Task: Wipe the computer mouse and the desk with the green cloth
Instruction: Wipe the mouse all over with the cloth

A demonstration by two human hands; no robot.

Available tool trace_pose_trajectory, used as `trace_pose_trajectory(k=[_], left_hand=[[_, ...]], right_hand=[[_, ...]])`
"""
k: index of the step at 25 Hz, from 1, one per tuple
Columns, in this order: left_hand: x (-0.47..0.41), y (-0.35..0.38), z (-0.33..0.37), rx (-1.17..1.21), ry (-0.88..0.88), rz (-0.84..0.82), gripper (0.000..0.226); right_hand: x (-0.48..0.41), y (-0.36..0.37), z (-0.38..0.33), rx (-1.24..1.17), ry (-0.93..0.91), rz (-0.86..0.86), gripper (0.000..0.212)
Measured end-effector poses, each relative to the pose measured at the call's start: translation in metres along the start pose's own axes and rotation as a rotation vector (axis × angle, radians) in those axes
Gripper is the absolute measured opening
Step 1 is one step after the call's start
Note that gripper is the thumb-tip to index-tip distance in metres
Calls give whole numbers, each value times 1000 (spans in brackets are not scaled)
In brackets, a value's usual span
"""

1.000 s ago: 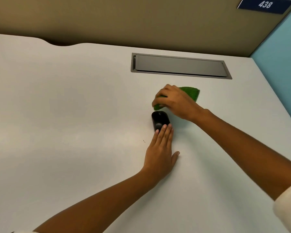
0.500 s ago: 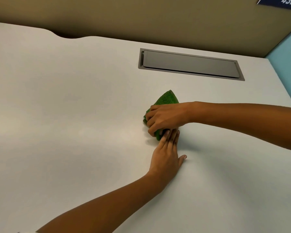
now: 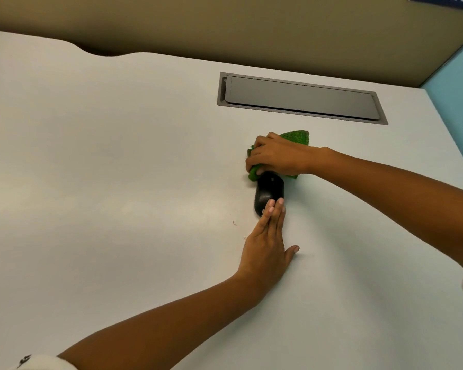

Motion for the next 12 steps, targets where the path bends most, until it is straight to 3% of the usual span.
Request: trace_pose_trajectory(k=[5,12], left_hand=[[0,-4,0,23,-30,37,81],[-1,-7,-1,-15,-7,30,78]], right_hand=[[26,19,19,-323,391,151,19],[52,34,4,-419,915,423,29]])
Point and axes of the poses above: each hand's wrist, its own x-axis away from the middle knuckle, its own y-axis out of the palm, z = x × y, the point moved 4 cm from there along -x, towards the middle knuckle, and after that the axes turned 6 degrees about -x, right-handed, at the moved point
